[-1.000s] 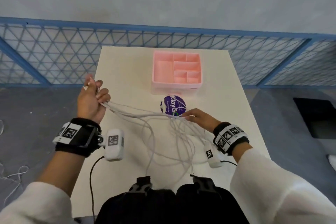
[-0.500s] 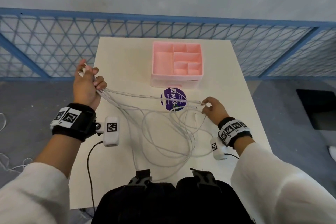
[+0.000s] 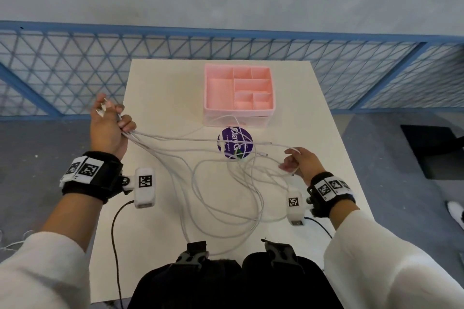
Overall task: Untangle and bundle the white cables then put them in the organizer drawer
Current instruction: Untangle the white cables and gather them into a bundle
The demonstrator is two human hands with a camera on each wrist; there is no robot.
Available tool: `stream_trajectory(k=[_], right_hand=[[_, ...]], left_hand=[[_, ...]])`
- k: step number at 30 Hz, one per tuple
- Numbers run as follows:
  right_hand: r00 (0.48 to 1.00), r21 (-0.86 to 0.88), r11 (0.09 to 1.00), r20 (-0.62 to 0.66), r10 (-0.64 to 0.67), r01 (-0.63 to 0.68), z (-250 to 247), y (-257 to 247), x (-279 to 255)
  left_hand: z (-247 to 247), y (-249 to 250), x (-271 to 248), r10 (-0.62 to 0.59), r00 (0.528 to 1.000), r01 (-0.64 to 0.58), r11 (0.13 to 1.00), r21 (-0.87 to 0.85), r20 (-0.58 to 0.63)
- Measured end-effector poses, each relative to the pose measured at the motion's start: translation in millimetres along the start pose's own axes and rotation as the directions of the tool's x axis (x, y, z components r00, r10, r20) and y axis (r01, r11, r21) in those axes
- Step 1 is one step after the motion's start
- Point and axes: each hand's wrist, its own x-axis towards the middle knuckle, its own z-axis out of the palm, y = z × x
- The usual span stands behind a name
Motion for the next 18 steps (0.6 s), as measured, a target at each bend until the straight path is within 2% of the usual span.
stream_trajectory(k=[1, 3, 5, 8, 10, 13, 15, 18], right_hand=[[0.999, 0.173, 0.984, 0.001, 0.045, -0.044, 2.4, -2.6, -4.3], [0.993, 0.266, 0.958, -0.03, 0.116, -0.104, 3.2, -10.3, -9.5], [0.986, 0.245, 0.961, -0.07, 0.149, -0.128, 1.3, -18.7, -11.6], [0.977, 0.038, 0.995, -0.185, 0.103, -0.097, -3.4, -24.7, -12.0], [0.977, 0.022, 0.991, -0.167, 0.132, -0.13, -6.8, -23.9, -12.6], [0.955, 0.191, 0.94, -0.036, 0.294, -0.282, -9.1, -11.6, -12.2], [0.94, 0.307, 0.901, -0.051, 0.338, -0.307, -7.3, -1.5, -13.0], [0.909, 0.505, 0.817, -0.136, 0.394, -0.278, -8.4, 13.5, -16.4]], left_hand=[[0.0, -1.8, -1.3, 0.0, 1.0, 0.001, 1.0, 0.01, -0.02], [-0.3, -4.3, -3.7, 0.009, 0.999, -0.007, 0.999, 0.035, -0.036], [-1.2, -7.5, -6.1, 0.028, 0.999, -0.025, 0.997, 0.077, -0.036], [1.0, -15.6, -12.5, 0.04, 0.998, -0.034, 0.994, 0.108, -0.054], [4.7, -19.3, -17.6, 0.023, 0.997, -0.019, 0.998, 0.058, -0.077], [12.2, -21.2, -24.5, -0.016, 0.996, 0.013, 0.999, -0.034, -0.092], [18.3, -19.9, -29.1, -0.031, 0.995, 0.025, 0.998, -0.063, -0.092], [19.6, -10.2, -30.6, -0.028, 0.99, 0.015, 0.995, -0.097, -0.141]])
